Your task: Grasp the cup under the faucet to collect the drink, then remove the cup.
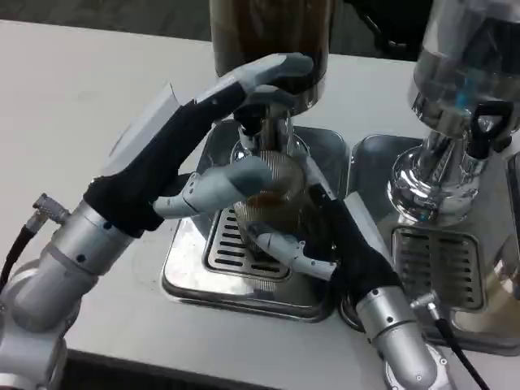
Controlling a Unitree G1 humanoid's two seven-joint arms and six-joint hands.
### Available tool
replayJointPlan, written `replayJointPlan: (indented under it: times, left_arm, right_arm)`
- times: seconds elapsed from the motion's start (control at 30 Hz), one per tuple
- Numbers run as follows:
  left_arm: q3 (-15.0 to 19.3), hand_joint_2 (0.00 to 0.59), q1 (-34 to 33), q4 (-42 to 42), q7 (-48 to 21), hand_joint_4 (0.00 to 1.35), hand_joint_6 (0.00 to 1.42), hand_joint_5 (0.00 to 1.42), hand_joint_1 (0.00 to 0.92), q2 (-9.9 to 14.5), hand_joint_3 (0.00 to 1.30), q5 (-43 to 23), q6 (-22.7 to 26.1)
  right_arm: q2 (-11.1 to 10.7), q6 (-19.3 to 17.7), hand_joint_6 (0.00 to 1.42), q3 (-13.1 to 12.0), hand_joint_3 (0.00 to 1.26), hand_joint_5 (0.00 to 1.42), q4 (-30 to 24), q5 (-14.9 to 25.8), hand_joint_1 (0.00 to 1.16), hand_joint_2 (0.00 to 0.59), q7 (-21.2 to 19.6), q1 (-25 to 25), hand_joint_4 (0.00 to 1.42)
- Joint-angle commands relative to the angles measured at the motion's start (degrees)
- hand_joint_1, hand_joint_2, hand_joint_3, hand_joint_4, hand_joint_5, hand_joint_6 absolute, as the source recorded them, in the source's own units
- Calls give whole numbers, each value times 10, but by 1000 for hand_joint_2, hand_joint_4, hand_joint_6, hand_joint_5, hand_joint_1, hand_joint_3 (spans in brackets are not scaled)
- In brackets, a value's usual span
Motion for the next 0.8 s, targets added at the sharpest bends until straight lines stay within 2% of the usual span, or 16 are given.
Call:
replayJointPlan:
  times: [0.03,0.53,0.8]
  left_arm:
    - [-4,117,12,-10,-2,135,260,327,0,6,206,15,9]
    - [5,119,15,-24,14,126,257,326,0,7,206,21,14]
    - [51,130,23,-70,67,28,144,218,0,0,157,25,6]
  right_arm:
    - [9,-13,0,-2,0,0,17,11,649,217,10,-12,0]
    - [28,-27,0,-3,0,0,50,17,662,209,11,-28,0]
    - [26,-32,0,-4,0,0,40,17,664,208,12,-21,0]
